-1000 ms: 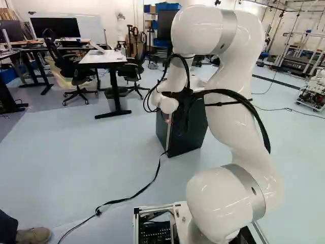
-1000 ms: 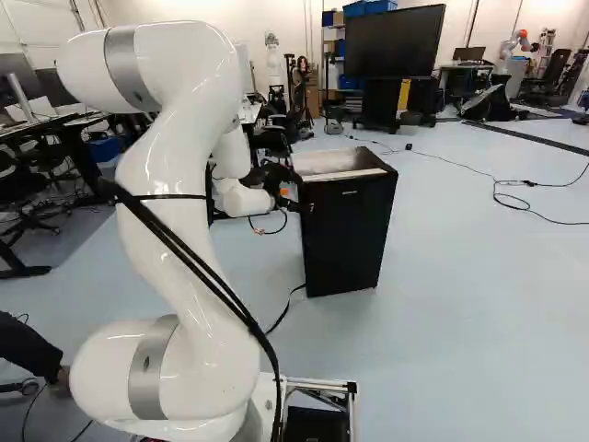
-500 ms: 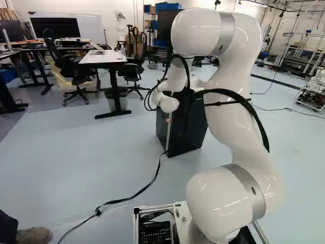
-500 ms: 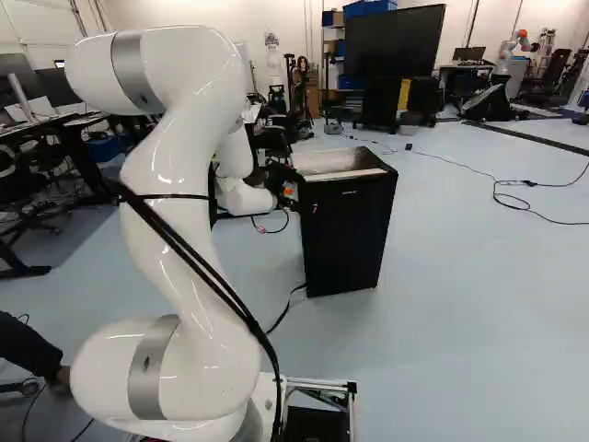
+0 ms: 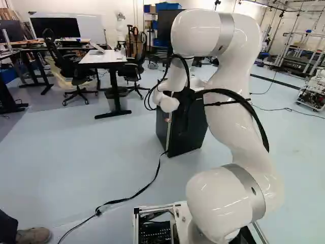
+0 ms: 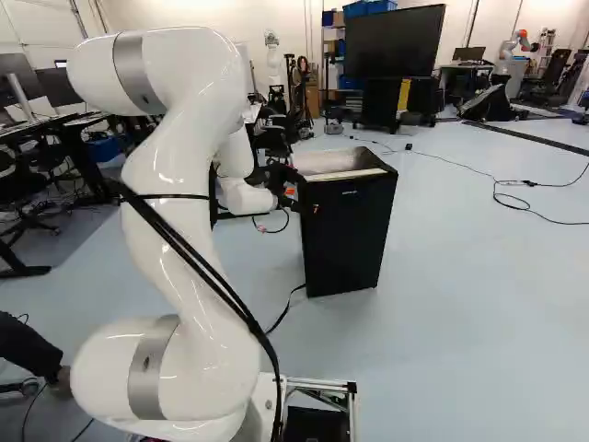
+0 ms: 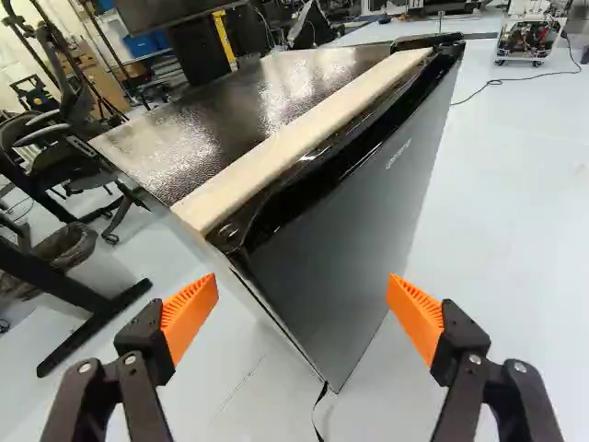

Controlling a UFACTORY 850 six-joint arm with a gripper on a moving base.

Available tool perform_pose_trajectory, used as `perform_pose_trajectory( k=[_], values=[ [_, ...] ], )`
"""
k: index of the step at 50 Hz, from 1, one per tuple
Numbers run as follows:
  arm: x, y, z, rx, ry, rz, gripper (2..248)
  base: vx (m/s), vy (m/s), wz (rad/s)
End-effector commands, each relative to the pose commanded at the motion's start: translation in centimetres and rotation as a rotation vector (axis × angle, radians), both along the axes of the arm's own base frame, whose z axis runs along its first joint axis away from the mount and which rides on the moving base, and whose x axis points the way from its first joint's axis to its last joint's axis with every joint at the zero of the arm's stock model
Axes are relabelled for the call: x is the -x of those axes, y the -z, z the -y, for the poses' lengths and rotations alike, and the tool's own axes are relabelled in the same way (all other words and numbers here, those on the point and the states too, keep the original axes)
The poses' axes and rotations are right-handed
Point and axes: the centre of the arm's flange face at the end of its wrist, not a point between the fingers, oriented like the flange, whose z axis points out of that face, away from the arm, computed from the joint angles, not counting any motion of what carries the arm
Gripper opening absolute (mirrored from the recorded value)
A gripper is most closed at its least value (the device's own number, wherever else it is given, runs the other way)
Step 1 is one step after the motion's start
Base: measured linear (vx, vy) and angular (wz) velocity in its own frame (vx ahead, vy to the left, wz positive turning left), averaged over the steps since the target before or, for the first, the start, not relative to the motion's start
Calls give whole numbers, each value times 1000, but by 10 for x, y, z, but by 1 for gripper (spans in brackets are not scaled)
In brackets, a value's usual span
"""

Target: Open the fridge door

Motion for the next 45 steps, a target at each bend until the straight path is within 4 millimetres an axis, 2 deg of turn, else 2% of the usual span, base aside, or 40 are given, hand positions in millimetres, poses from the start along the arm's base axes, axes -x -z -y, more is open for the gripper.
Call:
perform_pose_trajectory(
  k=[21, 45],
  values=[
    [-2, 0, 1, -3, 10, 2, 247, 0, 0, 0],
    [10, 0, 4, -12, 41, -9, 247, 0, 0, 0]
  ],
)
